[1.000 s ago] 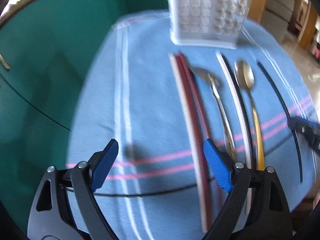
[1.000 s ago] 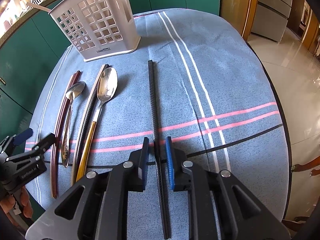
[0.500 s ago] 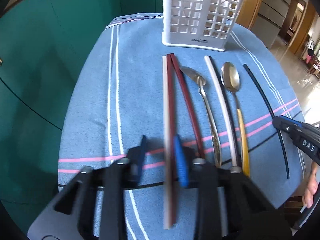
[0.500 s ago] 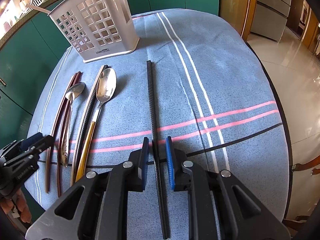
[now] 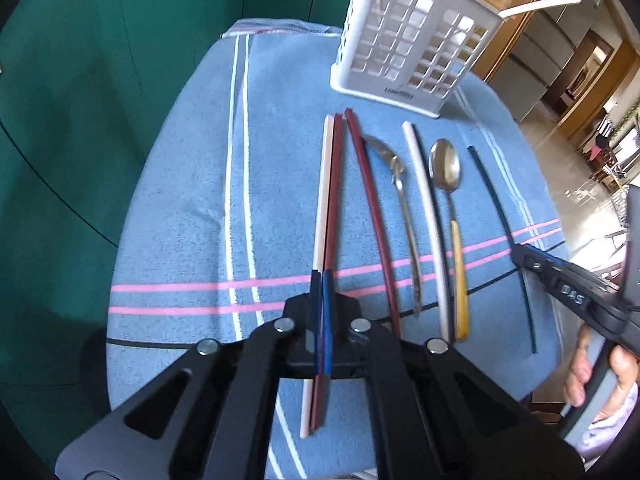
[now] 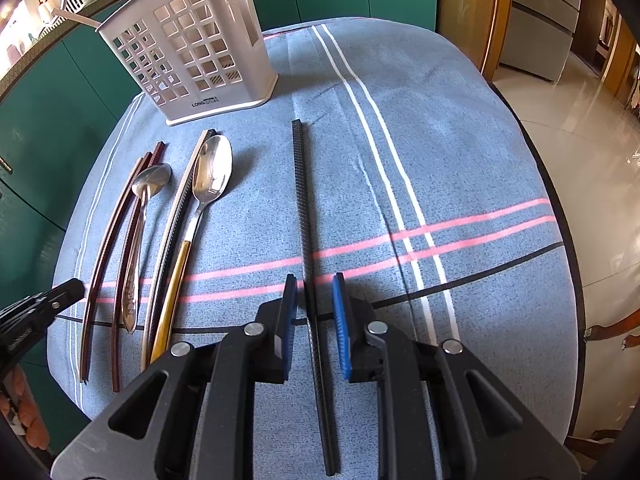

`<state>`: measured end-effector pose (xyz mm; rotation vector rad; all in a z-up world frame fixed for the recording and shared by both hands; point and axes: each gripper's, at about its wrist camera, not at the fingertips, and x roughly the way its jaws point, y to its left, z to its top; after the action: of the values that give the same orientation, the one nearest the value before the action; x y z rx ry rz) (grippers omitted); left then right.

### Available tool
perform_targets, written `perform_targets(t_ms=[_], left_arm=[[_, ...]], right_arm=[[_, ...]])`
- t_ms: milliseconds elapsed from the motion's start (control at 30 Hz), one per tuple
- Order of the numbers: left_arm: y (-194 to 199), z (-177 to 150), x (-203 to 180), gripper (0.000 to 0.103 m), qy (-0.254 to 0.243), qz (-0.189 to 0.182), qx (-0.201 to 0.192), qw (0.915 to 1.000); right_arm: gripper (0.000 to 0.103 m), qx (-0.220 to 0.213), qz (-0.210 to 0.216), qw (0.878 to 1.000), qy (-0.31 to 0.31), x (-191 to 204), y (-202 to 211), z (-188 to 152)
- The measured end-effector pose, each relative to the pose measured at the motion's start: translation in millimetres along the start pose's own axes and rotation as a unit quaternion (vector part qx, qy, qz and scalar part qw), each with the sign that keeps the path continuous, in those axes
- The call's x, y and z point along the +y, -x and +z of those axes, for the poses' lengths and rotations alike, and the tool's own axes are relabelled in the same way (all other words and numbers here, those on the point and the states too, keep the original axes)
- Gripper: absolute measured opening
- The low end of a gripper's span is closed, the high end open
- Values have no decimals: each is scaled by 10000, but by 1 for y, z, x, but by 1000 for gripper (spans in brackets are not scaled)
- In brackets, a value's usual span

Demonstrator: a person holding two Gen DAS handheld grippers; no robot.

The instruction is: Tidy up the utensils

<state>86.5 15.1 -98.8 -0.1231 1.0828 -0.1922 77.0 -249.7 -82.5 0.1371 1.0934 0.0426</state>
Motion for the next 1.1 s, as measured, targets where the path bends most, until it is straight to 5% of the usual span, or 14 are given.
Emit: perform_targets(t_ms=[233,400,633,1100], left_arm=[[-14,4,4,2,23,154,130,9998],[-16,2,-3,18,-122,183,156,9996],[-14,3,-3,18,-84,91,67,9999],[-25,7,-5,21,-353,548,15,9979]], right_arm=[[22,0,17,10000,32,0,0,-1],[23,-3,2,10000,34,2,-1,0],[24,-11,27,10000,34,2,-1,-1],[29,-29,52,10000,63,3,-1,-1]])
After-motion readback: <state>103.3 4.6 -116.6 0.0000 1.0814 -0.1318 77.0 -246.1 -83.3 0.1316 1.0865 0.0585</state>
